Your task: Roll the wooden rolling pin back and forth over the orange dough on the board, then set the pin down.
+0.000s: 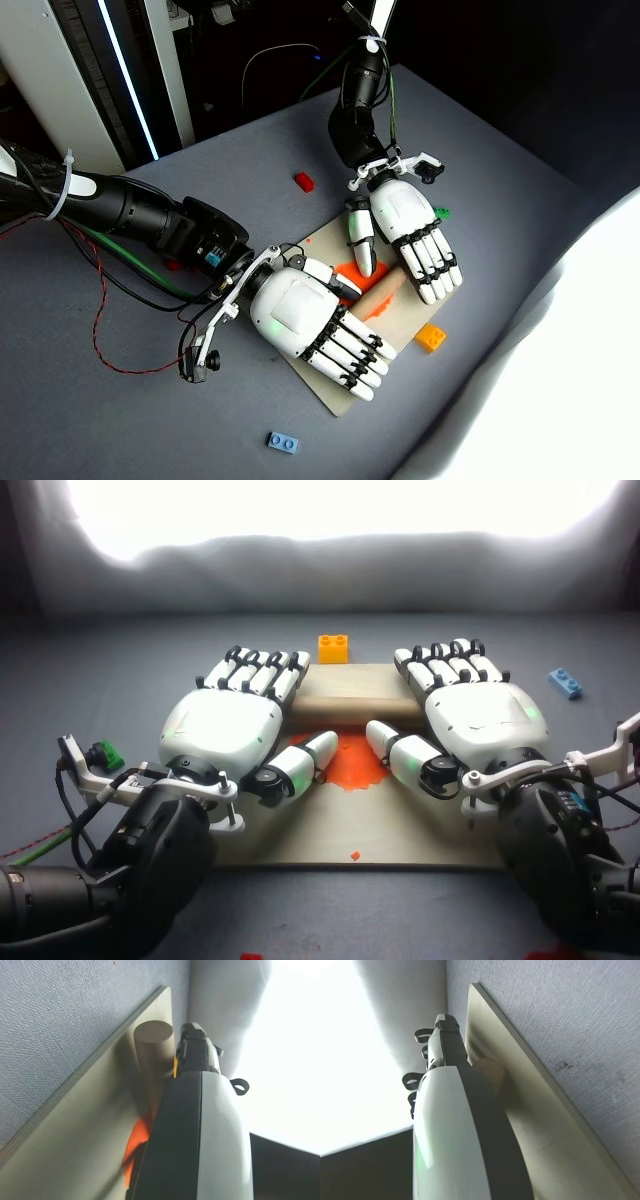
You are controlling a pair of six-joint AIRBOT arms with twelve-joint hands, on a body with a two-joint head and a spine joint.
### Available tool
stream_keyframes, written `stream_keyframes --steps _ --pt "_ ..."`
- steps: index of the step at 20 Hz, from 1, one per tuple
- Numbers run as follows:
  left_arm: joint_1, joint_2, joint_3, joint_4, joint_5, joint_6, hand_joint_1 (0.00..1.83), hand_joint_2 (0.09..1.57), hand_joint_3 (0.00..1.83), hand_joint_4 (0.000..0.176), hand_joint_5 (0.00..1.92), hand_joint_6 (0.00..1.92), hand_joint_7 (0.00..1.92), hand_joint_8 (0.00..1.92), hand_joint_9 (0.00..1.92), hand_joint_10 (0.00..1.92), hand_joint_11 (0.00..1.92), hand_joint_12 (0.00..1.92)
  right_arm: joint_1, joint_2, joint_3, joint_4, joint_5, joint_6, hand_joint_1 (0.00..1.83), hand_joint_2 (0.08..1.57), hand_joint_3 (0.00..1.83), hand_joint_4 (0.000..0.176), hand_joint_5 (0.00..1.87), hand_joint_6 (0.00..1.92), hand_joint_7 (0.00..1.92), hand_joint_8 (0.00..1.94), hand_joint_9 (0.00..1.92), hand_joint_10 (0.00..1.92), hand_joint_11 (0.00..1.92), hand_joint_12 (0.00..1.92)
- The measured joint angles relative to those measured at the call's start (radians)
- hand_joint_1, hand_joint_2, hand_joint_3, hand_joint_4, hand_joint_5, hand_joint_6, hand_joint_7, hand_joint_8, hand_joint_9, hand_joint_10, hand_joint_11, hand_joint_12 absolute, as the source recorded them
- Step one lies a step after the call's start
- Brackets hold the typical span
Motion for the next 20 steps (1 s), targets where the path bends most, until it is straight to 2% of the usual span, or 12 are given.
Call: stream_keyframes --steps 5,9,12,15,18,20 --pt "-0.005 -0.004 0.021 0.01 0.02 -0.005 0.0 1.46 0.0 0.0 0.0 0.0 0.1 0.0 0.09 0.0 0.0 0.11 0.011 -0.002 0.005 -0.002 0.0 0.002 0.0 1.34 0.0 0.0 0.16 0.01 0.16 0.0 0.11 0.01 0.0 0.16" --pt "-0.01 -0.016 0.045 0.019 0.031 -0.009 0.0 1.46 0.0 0.0 0.01 0.0 0.1 0.0 0.09 0.0 0.0 0.11 0.012 -0.005 0.005 0.0 -0.002 0.002 0.0 1.34 0.0 0.0 0.14 0.0 0.12 0.0 0.08 0.0 0.0 0.08" --pt "-0.016 -0.023 0.058 0.02 0.037 -0.01 0.0 1.47 0.0 0.0 0.01 0.0 0.1 0.0 0.08 0.0 0.0 0.11 0.012 -0.005 0.008 -0.002 -0.006 0.011 0.0 1.34 0.0 0.0 0.16 0.01 0.15 0.0 0.09 0.0 0.0 0.12" --pt "-0.022 -0.031 0.073 0.019 0.046 -0.011 0.0 1.47 0.0 0.0 0.0 0.0 0.1 0.0 0.09 0.0 0.0 0.14 0.014 -0.007 0.013 -0.001 -0.009 0.014 0.0 1.35 0.0 0.0 0.14 0.0 0.13 0.0 0.08 0.0 0.0 0.08" --pt "-0.028 -0.037 0.089 0.02 0.06 -0.012 0.0 1.47 0.0 0.0 0.0 0.0 0.09 0.0 0.08 0.0 0.0 0.07 0.018 -0.014 0.026 0.0 -0.018 0.019 0.0 1.35 0.0 0.0 0.16 0.01 0.14 0.0 0.09 0.01 0.0 0.18" --pt "-0.028 -0.037 0.098 0.025 0.07 -0.013 0.0 1.46 0.0 0.0 0.02 0.01 0.11 0.0 0.09 0.0 0.0 0.1 0.019 -0.02 0.04 -0.002 -0.021 0.019 0.0 1.35 0.0 0.0 0.16 0.0 0.15 0.0 0.1 0.01 0.0 0.15"
